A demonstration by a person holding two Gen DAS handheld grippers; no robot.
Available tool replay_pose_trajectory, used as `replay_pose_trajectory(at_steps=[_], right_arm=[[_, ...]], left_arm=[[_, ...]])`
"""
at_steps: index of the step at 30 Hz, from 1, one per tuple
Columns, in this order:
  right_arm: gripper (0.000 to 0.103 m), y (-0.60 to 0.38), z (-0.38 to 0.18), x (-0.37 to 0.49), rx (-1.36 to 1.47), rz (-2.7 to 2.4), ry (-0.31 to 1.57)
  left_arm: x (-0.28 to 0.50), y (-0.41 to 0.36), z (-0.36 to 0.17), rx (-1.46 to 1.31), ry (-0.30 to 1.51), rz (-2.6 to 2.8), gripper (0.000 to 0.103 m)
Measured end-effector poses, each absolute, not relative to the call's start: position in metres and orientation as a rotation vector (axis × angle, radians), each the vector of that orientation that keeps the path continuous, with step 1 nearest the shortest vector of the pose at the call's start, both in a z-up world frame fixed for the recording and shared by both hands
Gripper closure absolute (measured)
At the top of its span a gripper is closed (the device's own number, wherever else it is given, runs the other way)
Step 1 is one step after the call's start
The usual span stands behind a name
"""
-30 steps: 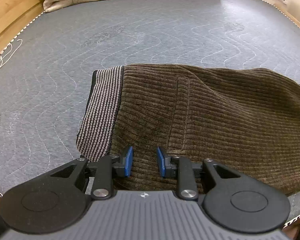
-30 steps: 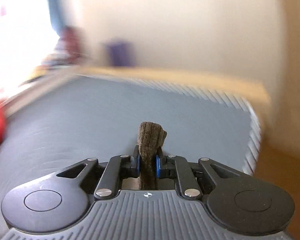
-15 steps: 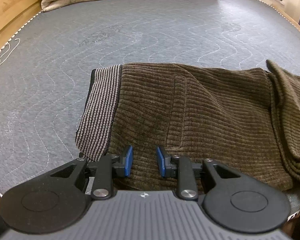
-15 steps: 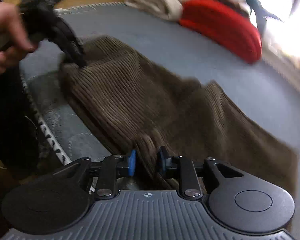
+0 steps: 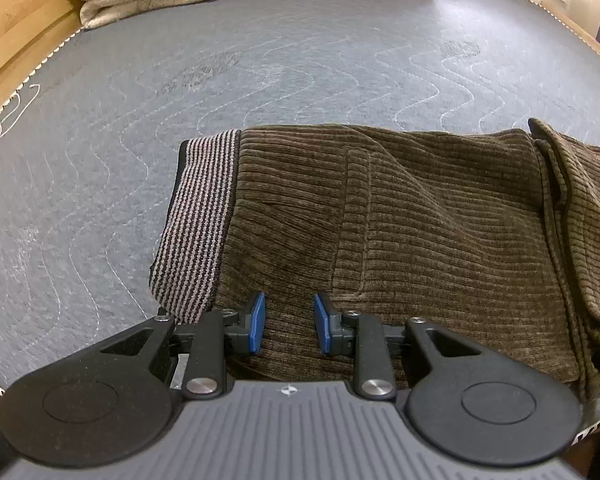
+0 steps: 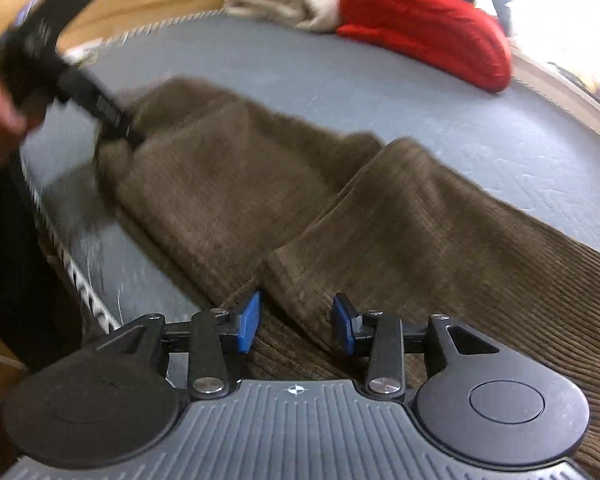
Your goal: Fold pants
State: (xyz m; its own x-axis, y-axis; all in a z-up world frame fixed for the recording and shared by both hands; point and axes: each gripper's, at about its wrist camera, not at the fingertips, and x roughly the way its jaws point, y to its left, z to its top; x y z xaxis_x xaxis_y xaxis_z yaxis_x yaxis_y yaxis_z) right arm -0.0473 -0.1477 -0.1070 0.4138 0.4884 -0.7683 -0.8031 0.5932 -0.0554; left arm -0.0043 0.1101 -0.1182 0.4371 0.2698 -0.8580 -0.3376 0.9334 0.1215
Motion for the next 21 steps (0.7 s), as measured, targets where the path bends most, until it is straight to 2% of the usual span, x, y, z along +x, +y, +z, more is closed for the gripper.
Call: replay_pose_trajectory(at_steps=[2, 3, 4, 9, 12, 15, 17, 18, 19, 21], right_arm=[[0.062, -0.141, -0.108, -0.046, -0.485, 0.846, 0.756], [0.073, -0.141, -0.107, -0.047, -0.485, 0.840, 0.753], [0.088, -0.141, -0.104, -0.045, -0.477, 0.838, 0.749], [0.090, -0.161, -0.064, -0.046, -0.348, 0.891, 0.657], [0.090, -0.170, -0.061, -0.056, -0.376, 0.972, 0.662], [0.085, -0.168, -0.081, -0.066, -0.496, 1.005, 0.731], [0.073, -0.164, -0.090, -0.072, -0.534, 0.986, 0.714], [0.059, -0.161, -0.090, -0.072, -0.530, 0.978, 0.712], [0.051, -0.159, -0.090, -0.073, -0.523, 0.971, 0.706], [0.051, -0.151, -0.093, -0.075, -0.536, 0.971, 0.682]], left_arm=[[-0.005, 0.109, -0.118, -0.066, 1.051, 0.377, 0.073], [-0.005, 0.109, -0.119, -0.065, 1.051, 0.377, 0.073], [-0.005, 0.109, -0.118, -0.065, 1.050, 0.377, 0.073], [-0.005, 0.108, -0.119, -0.067, 1.051, 0.377, 0.073], [-0.004, 0.108, -0.119, -0.063, 1.055, 0.379, 0.073], [-0.002, 0.106, -0.120, -0.055, 1.059, 0.385, 0.073], [-0.001, 0.105, -0.120, -0.051, 1.060, 0.388, 0.073], [0.000, 0.104, -0.120, -0.050, 1.060, 0.389, 0.073], [0.000, 0.104, -0.120, -0.049, 1.060, 0.390, 0.073], [-0.001, 0.104, -0.121, -0.046, 1.059, 0.388, 0.073]])
